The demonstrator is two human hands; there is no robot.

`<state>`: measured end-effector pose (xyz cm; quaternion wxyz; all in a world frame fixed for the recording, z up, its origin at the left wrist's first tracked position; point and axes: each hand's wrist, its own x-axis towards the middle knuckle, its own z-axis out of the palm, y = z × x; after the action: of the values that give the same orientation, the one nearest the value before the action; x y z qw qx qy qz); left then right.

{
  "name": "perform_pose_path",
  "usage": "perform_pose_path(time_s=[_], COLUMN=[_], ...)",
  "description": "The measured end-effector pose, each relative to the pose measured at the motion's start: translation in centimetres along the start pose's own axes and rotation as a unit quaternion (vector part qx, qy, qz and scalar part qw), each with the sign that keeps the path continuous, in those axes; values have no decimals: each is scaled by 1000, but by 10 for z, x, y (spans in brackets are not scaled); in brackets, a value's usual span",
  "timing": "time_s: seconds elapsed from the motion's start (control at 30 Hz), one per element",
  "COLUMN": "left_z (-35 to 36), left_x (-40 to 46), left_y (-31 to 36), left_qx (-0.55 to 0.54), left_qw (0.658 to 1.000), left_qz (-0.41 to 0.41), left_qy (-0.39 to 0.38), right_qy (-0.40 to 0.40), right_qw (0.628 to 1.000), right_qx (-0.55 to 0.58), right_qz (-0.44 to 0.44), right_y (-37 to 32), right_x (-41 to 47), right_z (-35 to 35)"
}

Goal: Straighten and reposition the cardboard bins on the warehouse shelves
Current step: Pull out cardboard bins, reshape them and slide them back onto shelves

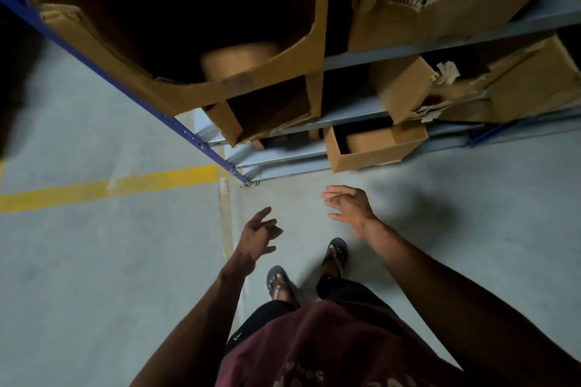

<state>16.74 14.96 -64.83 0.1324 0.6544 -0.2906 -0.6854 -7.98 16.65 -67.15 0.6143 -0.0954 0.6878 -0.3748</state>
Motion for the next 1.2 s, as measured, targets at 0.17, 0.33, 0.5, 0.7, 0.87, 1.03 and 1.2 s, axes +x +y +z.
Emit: perform_pose_path(time_s=[0.17, 0.33, 0.5, 0.7, 0.87, 1.03, 1.2], left_z=[-22, -41, -41, -39, -31, -33, -30], left_x=[21, 41, 73, 216, 370, 455, 493], left_y=[-24, -39, -39, -38, -52, -39, 11], left_qx=[37, 61, 50, 51, 91, 115, 21], left_qw=[998, 997, 997, 983, 970, 932, 936], left_qz=[1, 29, 53, 158, 208, 278, 324], left_qy=[-48, -21, 22, 76, 83, 204, 136], right_qy=[43, 57, 46, 64, 101, 211, 224], right_qw=[998, 995, 984, 950, 936, 890, 904], right_qx=[-33, -58, -130, -195, -221, -296, -267], right_qz=[-34, -60, -113, -235, -253, -274, -249], right_y=[43, 76, 89, 74, 80, 54, 19], right_x=[-9, 4, 69, 217, 333, 391, 424], right_z=[8, 27, 36, 39, 55, 73, 92])
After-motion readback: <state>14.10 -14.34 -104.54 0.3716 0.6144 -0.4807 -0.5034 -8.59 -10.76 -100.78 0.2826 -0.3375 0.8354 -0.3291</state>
